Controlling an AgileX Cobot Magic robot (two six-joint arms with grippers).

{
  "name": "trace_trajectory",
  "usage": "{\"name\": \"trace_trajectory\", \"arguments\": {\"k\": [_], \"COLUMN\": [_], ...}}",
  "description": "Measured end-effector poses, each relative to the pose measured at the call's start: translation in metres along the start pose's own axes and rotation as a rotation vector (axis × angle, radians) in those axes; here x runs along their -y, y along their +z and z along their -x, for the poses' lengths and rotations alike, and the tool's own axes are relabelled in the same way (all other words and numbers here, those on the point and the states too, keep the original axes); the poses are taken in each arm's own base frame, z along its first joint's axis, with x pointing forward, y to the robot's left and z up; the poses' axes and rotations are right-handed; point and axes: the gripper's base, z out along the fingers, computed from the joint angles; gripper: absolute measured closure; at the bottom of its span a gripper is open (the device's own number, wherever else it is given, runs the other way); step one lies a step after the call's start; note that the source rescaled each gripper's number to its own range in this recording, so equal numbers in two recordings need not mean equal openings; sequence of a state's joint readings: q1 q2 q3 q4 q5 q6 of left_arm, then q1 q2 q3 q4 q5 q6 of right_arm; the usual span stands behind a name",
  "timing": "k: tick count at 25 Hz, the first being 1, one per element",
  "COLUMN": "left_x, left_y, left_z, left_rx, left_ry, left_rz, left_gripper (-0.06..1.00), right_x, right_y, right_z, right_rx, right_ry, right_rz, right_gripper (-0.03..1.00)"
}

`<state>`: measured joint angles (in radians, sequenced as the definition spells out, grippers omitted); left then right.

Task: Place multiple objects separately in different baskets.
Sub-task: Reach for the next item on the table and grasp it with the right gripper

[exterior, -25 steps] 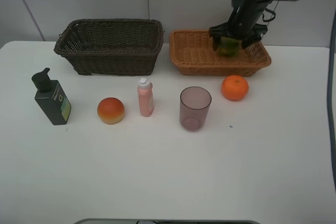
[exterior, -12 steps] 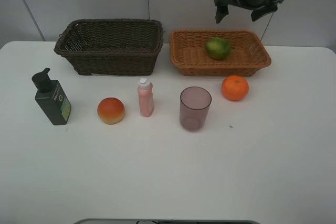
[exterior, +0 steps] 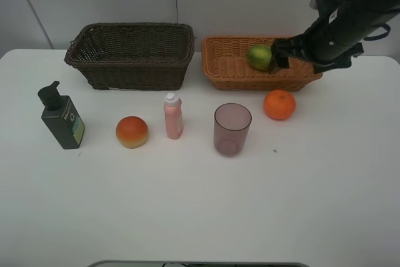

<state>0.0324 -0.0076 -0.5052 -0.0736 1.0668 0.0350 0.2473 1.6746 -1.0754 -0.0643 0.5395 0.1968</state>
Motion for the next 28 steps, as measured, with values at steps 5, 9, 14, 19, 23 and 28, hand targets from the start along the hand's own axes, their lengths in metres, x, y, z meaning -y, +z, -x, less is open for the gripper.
{"name": "trace_trajectory", "arguments": {"k": [5, 9, 14, 19, 23, 28], "left_x": [0.000, 0.000, 0.000, 0.000, 0.000, 0.000], "left_y": [0.000, 0.000, 0.000, 0.000, 0.000, 0.000], "left_z": [0.000, 0.000, 0.000, 0.000, 0.000, 0.000], "left_rx": [0.000, 0.000, 0.000, 0.000, 0.000, 0.000], "left_ry": [0.000, 0.000, 0.000, 0.000, 0.000, 0.000], "left_rz": [0.000, 0.000, 0.000, 0.000, 0.000, 0.000], "left_gripper": [0.06, 0.06, 0.06, 0.06, 0.06, 0.06], "right_x": [0.002, 0.003, 0.004, 0.003, 0.003, 0.003], "right_y": [0.013, 0.022, 0.030, 0.037, 0.052, 0.064], "right_z": [-0.025, -0.037, -0.052, -0.050, -0.052, -0.055], "right_rx": [-0.005, 0.064, 0.103, 0.150, 0.154, 0.156], "right_ry": [0.012, 0.013, 0.017, 0.017, 0.017, 0.010], "right_rz": [0.013, 0.030, 0.042, 0.053, 0.056, 0.057], "right_gripper": [-0.03, -0.03, -0.03, -0.03, -0.03, -0.03]}}
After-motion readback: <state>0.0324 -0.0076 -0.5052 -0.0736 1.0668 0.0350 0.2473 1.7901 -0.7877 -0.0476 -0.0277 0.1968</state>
